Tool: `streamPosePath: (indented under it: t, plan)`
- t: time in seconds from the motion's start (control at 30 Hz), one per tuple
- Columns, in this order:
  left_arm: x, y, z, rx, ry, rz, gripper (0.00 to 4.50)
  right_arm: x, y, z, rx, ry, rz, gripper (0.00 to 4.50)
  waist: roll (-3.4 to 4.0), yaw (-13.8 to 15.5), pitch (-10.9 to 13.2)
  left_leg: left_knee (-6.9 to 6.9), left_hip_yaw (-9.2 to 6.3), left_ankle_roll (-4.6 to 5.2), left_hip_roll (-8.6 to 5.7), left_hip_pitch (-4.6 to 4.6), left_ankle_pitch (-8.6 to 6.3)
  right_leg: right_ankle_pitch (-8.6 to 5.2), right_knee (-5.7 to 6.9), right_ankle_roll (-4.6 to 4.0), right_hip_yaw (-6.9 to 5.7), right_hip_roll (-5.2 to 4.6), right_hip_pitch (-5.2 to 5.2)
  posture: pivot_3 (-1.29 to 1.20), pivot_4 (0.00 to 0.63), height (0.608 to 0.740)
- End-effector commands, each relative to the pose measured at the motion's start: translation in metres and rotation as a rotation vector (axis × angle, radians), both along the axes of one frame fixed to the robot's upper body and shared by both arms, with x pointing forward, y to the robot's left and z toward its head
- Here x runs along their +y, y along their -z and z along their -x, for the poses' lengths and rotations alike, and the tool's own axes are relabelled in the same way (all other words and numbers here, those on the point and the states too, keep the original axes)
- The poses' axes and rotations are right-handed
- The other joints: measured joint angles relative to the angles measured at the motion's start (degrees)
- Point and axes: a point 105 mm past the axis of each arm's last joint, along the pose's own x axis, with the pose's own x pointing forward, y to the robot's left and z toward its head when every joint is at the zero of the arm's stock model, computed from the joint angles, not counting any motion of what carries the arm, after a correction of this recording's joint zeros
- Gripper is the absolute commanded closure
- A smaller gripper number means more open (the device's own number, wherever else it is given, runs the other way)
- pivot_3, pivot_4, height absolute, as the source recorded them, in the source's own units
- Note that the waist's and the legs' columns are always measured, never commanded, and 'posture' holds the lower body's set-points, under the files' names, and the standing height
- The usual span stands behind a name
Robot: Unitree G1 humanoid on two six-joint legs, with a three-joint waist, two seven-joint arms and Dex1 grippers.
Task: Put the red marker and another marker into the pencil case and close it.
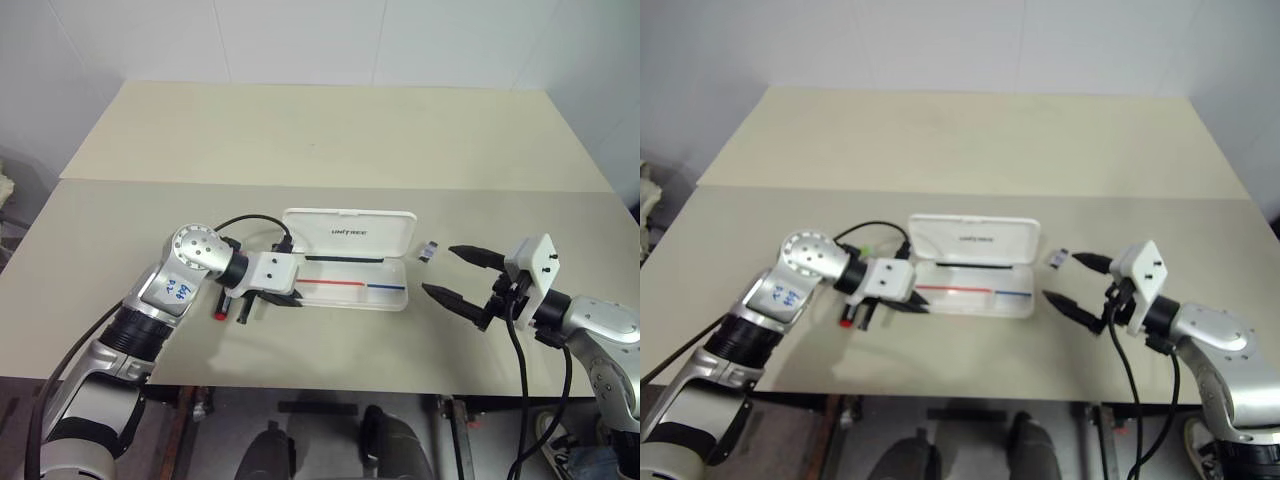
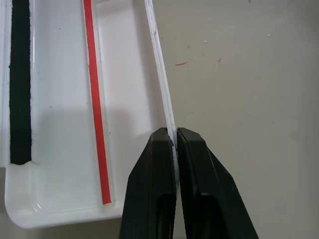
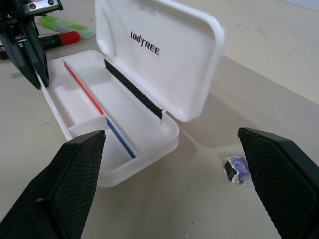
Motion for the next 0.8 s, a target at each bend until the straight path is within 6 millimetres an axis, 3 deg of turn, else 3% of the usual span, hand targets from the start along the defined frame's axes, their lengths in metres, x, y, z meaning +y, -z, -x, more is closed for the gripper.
streamPosePath:
  t: [0.03, 0.17, 0.5, 0.8]
  plan:
    - [-0.002, -0.004, 0.003, -0.032, 0.011, 0.002, 4.5, 0.002, -0.009, 0.0, -0.044, -0.004, 0.004, 0.0, 0.0, 0.0, 0.0, 0.0, 0.01, 0.0, 0.0, 0.0, 0.0, 0.0, 0.0, 0.0, 0.02, 0.0, 0.0, 0.0, 0.15, 0.74]
    - [-0.005, -0.005, 0.002, -0.036, -0.011, 0.013, 3.38, 0.002, -0.009, -0.001, -0.045, -0.003, 0.007, 0.0, 0.0, 0.01, 0.0, 0.0, 0.04, 0.0, 0.0, 0.0, 0.0, 0.0, 0.0, 0.01, 0.05, 0.0, 0.01, 0.0, 0.15, 0.74]
    - [-0.012, -0.014, 0.009, -0.048, 0.01, 0.044, 0.1, 0.001, -0.011, -0.003, -0.049, -0.003, 0.011, 0.0, 0.0, 0.0, 0.0, 0.0, 0.06, 0.01, -0.01, 0.0, -0.01, 0.01, 0.0, 0.01, 0.07, 0.0, 0.01, 0.0, 0.15, 0.74]
    - [-0.018, -0.028, 0.023, -0.056, 0.026, 0.083, 0.04, -0.001, -0.012, -0.003, -0.049, -0.005, 0.017, 0.0, 0.0, -0.01, 0.0, 0.0, 0.08, 0.01, 0.0, 0.01, -0.01, 0.01, 0.0, 0.02, 0.1, 0.0, 0.01, 0.0, 0.15, 0.74]
